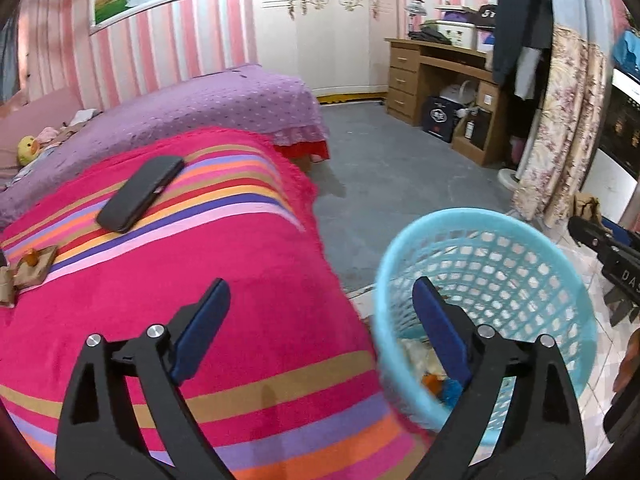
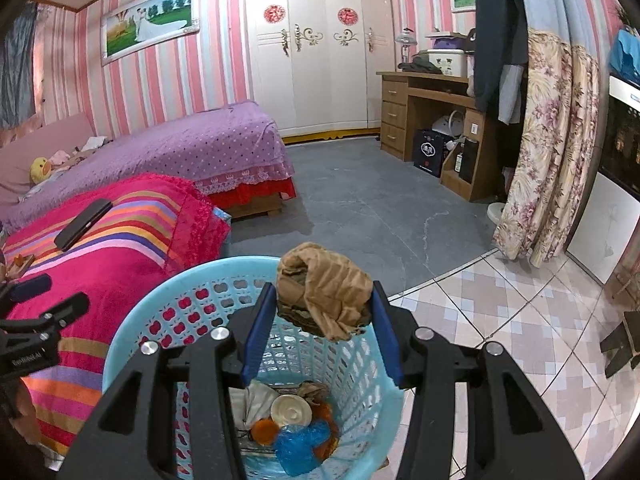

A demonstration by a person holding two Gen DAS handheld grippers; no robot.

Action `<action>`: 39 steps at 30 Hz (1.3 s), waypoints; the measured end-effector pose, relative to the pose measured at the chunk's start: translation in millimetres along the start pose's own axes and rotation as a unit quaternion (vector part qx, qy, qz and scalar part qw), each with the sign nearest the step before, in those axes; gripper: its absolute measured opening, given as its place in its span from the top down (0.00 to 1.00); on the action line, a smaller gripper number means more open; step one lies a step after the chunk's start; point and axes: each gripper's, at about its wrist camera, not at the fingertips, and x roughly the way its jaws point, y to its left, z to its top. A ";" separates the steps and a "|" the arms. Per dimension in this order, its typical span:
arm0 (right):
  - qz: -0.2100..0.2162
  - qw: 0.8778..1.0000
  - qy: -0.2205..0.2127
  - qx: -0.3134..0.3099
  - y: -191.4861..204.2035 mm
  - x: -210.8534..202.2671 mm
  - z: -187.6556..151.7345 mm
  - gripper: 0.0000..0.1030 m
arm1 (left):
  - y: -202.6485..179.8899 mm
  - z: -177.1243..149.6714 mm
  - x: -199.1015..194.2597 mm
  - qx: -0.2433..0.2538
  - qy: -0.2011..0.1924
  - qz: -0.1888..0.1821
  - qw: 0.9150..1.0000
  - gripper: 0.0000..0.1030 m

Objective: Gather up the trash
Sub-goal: 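Open the left tool over the basket while the right tool releases the brown paper, then move both open tools back over the bedspread toward the tray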

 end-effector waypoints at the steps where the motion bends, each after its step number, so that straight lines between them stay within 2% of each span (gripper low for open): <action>1: -0.002 1.000 0.001 -0.003 2.4 0.5 0.5 0.52 | 6.6 -1.1 -1.2 -0.001 -0.002 0.007 1.000 0.11; 3: -0.003 1.000 0.001 -0.004 3.3 1.2 2.4 0.49 | 15.5 -3.2 -3.3 -0.001 -0.004 0.015 1.000 0.11; 5: -0.003 1.000 0.003 -0.002 7.6 1.4 3.0 0.42 | 25.4 -4.4 -5.7 -0.004 -0.005 0.020 1.000 0.10; 7: -0.013 1.000 0.004 -0.006 13.8 2.3 4.0 0.26 | 35.3 -4.0 -8.5 -0.011 -0.006 0.021 1.000 0.10; 9: -0.023 1.000 0.005 -0.009 20.8 2.8 4.8 0.19 | 45.4 -3.8 -12.8 -0.016 -0.009 0.021 1.000 0.09; 16: -0.023 1.000 -0.001 0.008 42.7 1.6 12.5 0.08 | 81.4 -5.5 -31.6 -0.019 -0.027 0.036 0.999 0.06; 22: 0.001 1.000 -0.017 0.016 78.6 1.1 21.7 0.06 | 131.7 -6.4 -44.7 -0.021 -0.030 0.070 0.997 0.06; 27: 0.035 0.999 -0.018 0.005 125.1 5.2 24.3 0.06 | 187.4 -10.4 -53.3 -0.048 -0.031 0.098 0.994 0.06; 34: 0.077 0.997 -0.017 -0.024 198.0 10.7 19.9 0.06 | 263.8 -23.9 -55.9 -0.081 -0.033 0.155 0.984 0.06; 39: 0.091 0.994 -0.005 -0.058 242.9 16.0 11.8 0.06 | 314.0 -32.8 -49.4 -0.107 -0.015 0.184 0.977 0.06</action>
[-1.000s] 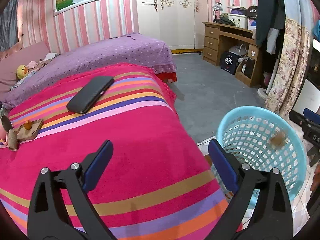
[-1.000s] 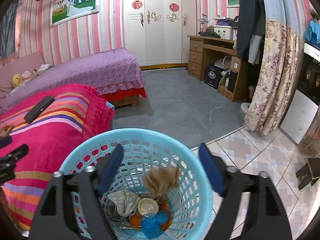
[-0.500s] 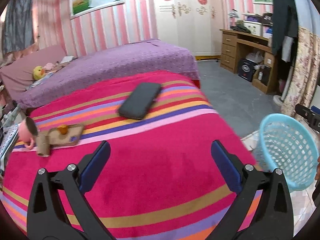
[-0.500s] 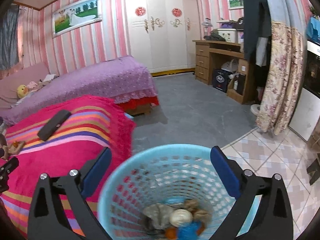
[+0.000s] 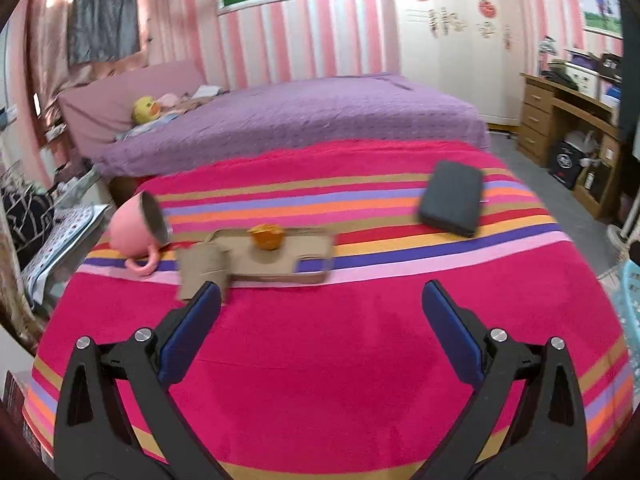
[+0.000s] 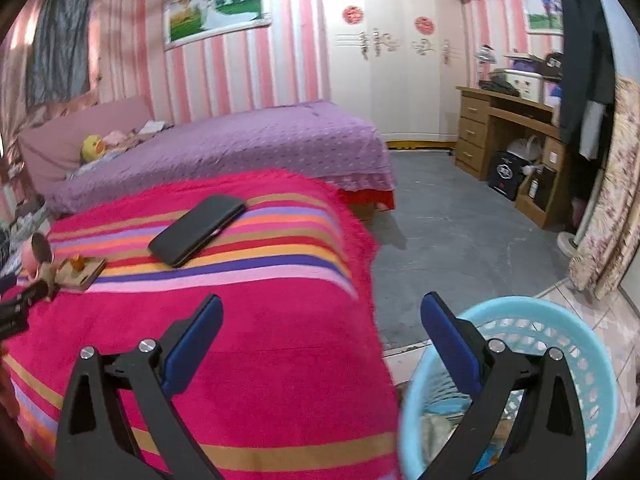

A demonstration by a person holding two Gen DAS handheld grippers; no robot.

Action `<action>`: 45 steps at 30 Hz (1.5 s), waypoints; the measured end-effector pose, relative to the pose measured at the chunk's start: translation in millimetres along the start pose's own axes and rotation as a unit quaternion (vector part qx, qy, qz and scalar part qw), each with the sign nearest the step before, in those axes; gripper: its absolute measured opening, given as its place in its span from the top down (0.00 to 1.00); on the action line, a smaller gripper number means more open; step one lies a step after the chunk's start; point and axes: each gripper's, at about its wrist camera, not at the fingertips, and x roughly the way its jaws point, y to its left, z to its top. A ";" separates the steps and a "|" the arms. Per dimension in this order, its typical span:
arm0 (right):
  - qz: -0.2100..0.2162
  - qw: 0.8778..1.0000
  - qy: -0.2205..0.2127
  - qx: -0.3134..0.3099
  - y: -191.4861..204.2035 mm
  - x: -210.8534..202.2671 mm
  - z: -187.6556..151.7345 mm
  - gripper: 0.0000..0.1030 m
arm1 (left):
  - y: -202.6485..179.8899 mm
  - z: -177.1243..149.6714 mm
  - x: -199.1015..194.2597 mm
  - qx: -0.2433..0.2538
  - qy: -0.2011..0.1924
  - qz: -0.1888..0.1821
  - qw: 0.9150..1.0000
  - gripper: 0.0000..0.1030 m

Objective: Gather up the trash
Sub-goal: 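Move both open tools back over the bedspread toward the tray, then grasp the cardboard tube with the left tool while the right tool grasps the orange peel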

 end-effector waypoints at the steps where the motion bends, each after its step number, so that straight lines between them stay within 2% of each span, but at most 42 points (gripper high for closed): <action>1: 0.003 1.000 0.004 -0.007 8.5 3.0 -0.9 0.06 | 12.1 -0.7 6.4 -0.005 0.004 0.011 1.000 0.06; 8: 0.025 0.999 0.025 -0.029 49.1 21.0 -3.3 0.06 | 69.8 -6.3 42.3 -0.045 0.041 0.043 0.997 0.06; 13: 0.032 0.998 0.034 -0.034 65.8 29.4 -3.4 0.06 | 100.7 -7.8 70.2 -0.083 0.072 0.037 0.993 0.06; 16: 0.032 0.998 0.039 -0.033 71.5 34.4 -3.3 0.06 | 106.2 -5.0 85.0 -0.080 0.083 0.035 0.993 0.10; 19: 0.030 0.998 0.046 -0.038 77.8 39.8 -3.9 0.06 | 107.2 -2.3 99.9 -0.073 0.101 0.019 0.992 0.24; 21: 0.029 0.997 0.049 -0.043 83.7 41.5 -4.9 0.06 | 108.3 -1.0 107.2 -0.074 0.111 -0.003 0.991 0.44; 22: 0.028 0.997 0.049 -0.047 86.8 42.0 -5.3 0.06 | 108.9 -1.1 109.1 -0.074 0.113 -0.010 0.991 0.50; 24: 0.028 0.997 0.050 -0.053 93.7 42.5 -6.1 0.06 | 109.3 -0.7 108.2 -0.073 0.108 -0.018 0.991 0.58; 26: 0.031 0.996 0.049 -0.061 103.5 43.1 -6.5 0.06 | 107.0 -0.9 102.4 -0.063 0.100 -0.022 0.993 0.60; 32: 0.053 0.994 0.046 -0.086 145.7 44.3 -9.7 0.06 | 120.7 -1.3 76.7 -0.045 0.069 -0.002 0.997 0.60; 39: 0.087 0.989 0.046 -0.114 210.8 55.4 -1.3 0.06 | 171.6 -7.3 65.9 -0.063 0.056 0.046 0.995 0.60; 45: 0.125 0.980 0.042 -0.146 284.1 73.1 13.8 0.06 | 218.3 -9.9 70.2 -0.101 0.064 0.068 0.991 0.60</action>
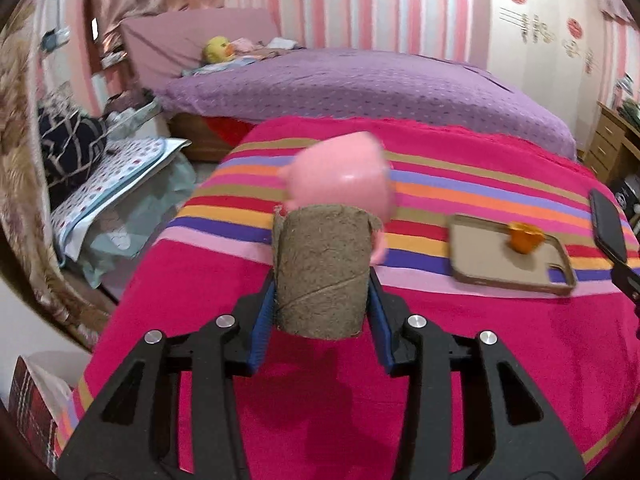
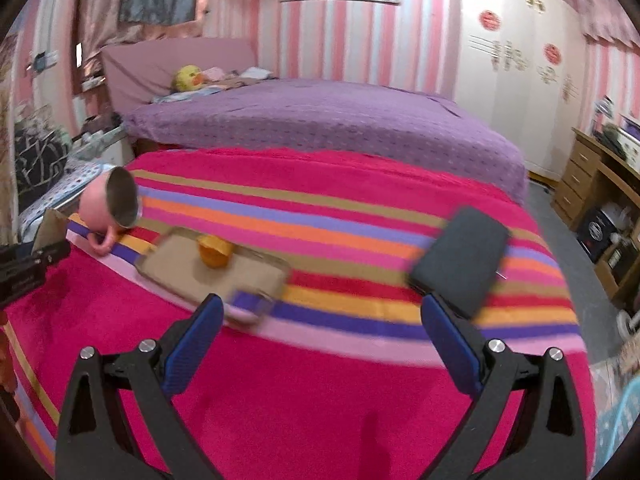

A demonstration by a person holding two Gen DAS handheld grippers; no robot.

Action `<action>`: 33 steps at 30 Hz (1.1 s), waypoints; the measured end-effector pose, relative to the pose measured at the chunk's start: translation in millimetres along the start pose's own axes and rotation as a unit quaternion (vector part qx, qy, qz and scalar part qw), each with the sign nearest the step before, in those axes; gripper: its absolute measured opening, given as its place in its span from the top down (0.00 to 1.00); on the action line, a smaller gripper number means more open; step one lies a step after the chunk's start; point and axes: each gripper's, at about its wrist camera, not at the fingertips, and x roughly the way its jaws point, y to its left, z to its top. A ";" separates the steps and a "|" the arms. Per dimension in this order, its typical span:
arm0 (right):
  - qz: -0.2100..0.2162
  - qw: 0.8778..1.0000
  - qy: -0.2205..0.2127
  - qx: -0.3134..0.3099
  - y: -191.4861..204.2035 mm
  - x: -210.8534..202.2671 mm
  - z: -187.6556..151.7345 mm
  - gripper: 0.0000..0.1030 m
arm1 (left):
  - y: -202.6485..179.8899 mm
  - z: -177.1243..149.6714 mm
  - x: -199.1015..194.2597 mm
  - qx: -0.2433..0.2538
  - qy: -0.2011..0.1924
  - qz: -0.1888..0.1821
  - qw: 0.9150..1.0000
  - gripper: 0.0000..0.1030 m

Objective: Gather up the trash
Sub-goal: 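Grasp the cardboard tube with the left tool while the right tool grasps the orange peel, then carry the cardboard tube and orange peel over to the blue basket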

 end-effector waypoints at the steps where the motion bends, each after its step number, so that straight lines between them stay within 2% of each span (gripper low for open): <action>1: 0.005 1.000 0.001 -0.007 10.7 7.0 5.7 0.06 | 5.6 0.7 2.7 -0.004 0.006 0.003 1.000 0.60; 6: 0.022 0.999 0.024 -0.041 56.1 45.8 22.9 0.07 | 20.7 6.6 5.1 -0.022 0.007 0.004 1.000 0.60; 8: 0.028 0.998 0.041 -0.049 67.9 62.0 26.0 0.14 | 22.6 7.8 4.5 -0.024 0.004 0.007 1.000 0.60; 10: 0.033 0.996 0.062 -0.055 75.5 77.3 29.3 0.29 | 23.3 9.0 4.2 -0.027 0.005 0.006 1.000 0.60; 11: 0.033 0.996 0.070 -0.054 76.4 82.6 29.5 0.32 | 23.9 9.7 4.5 -0.028 0.006 0.003 1.000 0.60; 13: 0.041 0.994 0.088 -0.048 76.2 93.2 30.3 0.49 | 23.2 10.4 4.2 -0.026 0.006 0.003 1.000 0.60; 14: 0.049 0.994 0.093 -0.044 75.3 96.3 30.6 0.49 | 22.9 10.4 4.0 -0.024 0.005 0.004 1.000 0.60; 16: 0.062 0.993 0.090 -0.045 74.3 95.0 29.6 0.67 | 20.3 11.0 2.2 -0.023 0.004 0.002 1.000 0.60; 19: 0.068 0.993 0.079 -0.053 72.2 91.1 26.8 0.71 | 15.2 9.0 -0.9 -0.017 0.004 0.003 1.000 0.60; 24: 0.059 0.996 0.039 -0.046 50.8 59.9 22.9 0.72 | 2.4 6.8 -8.5 -0.004 -0.002 0.004 1.000 0.60; 33: 0.013 1.000 -0.003 -0.018 -25.0 -21.6 7.5 0.72 | -40.5 -6.5 -34.1 0.002 0.000 -0.036 0.999 0.60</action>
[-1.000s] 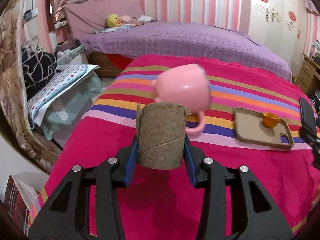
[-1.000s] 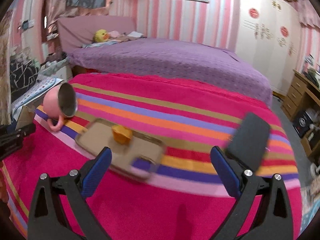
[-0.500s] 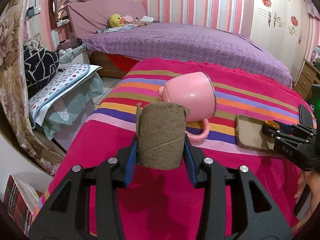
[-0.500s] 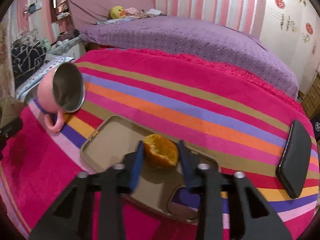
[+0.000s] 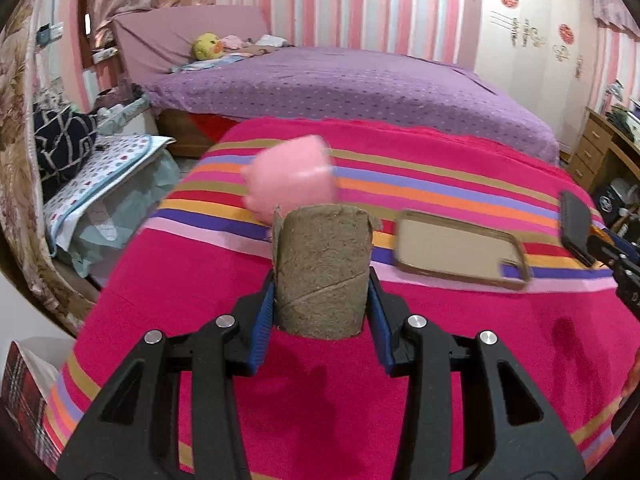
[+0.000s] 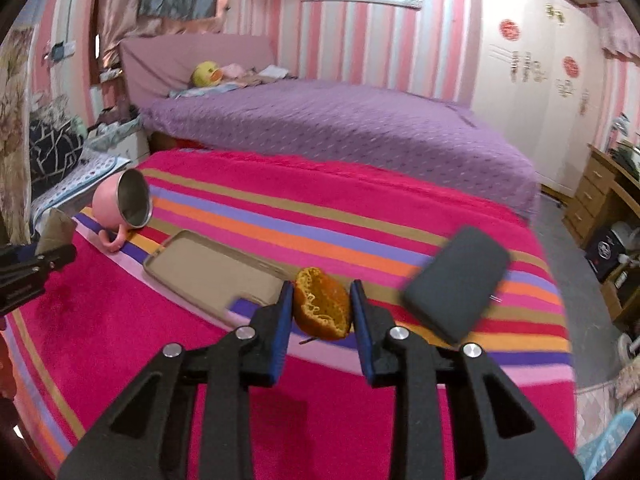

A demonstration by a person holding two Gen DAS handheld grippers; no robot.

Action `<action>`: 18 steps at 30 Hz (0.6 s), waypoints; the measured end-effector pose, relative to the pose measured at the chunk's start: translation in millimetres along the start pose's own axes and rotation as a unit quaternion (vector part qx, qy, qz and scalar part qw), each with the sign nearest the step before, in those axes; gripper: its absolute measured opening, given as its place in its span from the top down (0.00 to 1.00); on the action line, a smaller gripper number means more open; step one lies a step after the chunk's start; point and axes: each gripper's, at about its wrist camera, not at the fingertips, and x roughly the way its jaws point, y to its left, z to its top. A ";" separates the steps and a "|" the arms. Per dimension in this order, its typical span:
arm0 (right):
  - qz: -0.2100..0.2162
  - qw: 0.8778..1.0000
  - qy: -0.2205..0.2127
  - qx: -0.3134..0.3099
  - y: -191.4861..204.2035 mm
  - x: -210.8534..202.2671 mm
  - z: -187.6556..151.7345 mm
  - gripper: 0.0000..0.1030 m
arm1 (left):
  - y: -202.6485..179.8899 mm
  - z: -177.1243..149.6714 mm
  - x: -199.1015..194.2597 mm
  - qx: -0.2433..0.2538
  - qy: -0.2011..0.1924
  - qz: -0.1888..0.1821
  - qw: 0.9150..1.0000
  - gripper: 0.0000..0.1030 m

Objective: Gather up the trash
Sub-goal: 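Carry the cardboard tube and orange peel over to the blue basket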

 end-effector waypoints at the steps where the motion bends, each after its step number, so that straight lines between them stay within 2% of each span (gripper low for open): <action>1: -0.007 1.000 -0.001 0.001 -8.6 -9.0 -4.9 0.72 | -9.3 -2.7 -4.2 0.006 -0.002 -0.004 1.000 0.60; 7: -0.054 0.999 0.004 0.001 -54.6 -52.2 -39.6 0.72 | -54.9 -14.9 -26.0 0.020 -0.015 -0.044 0.999 0.60; 13: -0.082 0.996 -0.002 0.022 -95.9 -86.9 -74.6 0.72 | -90.6 -27.3 -30.6 0.035 -0.008 -0.050 0.998 0.60; 18: -0.093 0.995 -0.012 0.028 -112.4 -99.2 -89.8 0.72 | -114.9 -35.0 -35.2 0.046 -0.007 -0.057 0.997 0.60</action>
